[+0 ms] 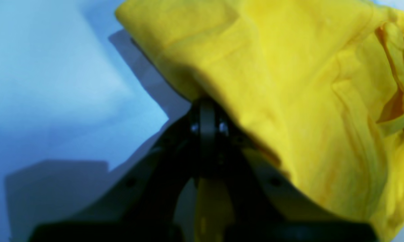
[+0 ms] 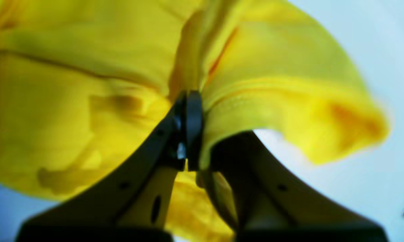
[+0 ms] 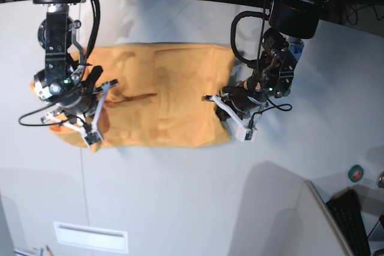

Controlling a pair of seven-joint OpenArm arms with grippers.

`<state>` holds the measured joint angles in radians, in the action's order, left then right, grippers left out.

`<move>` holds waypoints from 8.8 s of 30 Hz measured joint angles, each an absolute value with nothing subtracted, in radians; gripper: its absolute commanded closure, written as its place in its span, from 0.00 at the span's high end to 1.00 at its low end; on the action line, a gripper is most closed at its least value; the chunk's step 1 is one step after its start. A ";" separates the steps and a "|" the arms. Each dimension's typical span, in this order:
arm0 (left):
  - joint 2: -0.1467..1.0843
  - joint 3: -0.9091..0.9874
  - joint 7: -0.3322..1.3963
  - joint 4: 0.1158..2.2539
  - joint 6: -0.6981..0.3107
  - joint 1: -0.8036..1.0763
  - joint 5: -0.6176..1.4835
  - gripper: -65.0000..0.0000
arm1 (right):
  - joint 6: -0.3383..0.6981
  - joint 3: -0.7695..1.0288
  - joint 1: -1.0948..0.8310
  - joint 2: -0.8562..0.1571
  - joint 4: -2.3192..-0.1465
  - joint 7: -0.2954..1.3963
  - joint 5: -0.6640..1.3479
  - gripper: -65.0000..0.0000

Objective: Layout the t-shirt on the table in an organized manner, then fold the t-shirt properly
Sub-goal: 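Grasp the strip end with the right gripper and fold it over the middle, then press and smooth the folded bundle with the right gripper, then grasp the bundle's folded edge with both grippers and lift it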

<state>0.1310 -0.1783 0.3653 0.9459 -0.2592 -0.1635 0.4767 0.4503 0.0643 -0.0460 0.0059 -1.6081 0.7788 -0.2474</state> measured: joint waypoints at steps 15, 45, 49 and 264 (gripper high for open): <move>0.132 -0.180 0.343 0.955 -0.268 -0.147 0.390 0.00 | 0.308 -0.243 -0.049 0.076 -1.630 0.840 -0.259 0.00; 0.125 -0.178 0.306 0.963 -0.266 -0.121 0.345 0.00 | 0.007 -0.576 0.103 0.123 -1.491 0.875 0.023 0.00; 0.126 -0.178 0.305 0.963 -0.266 -0.121 0.345 0.00 | -0.019 -0.576 0.117 0.121 -1.464 0.872 0.046 0.00; 0.224 -0.006 0.572 1.369 -0.251 0.181 0.495 0.00 | -0.160 -0.574 -0.153 -0.185 -1.621 0.716 0.173 0.00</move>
<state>0.2237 -0.0059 0.5720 1.3693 -0.2508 0.1814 0.4950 -0.1596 -0.5739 -0.1532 -0.1852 -1.6215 0.7158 0.1730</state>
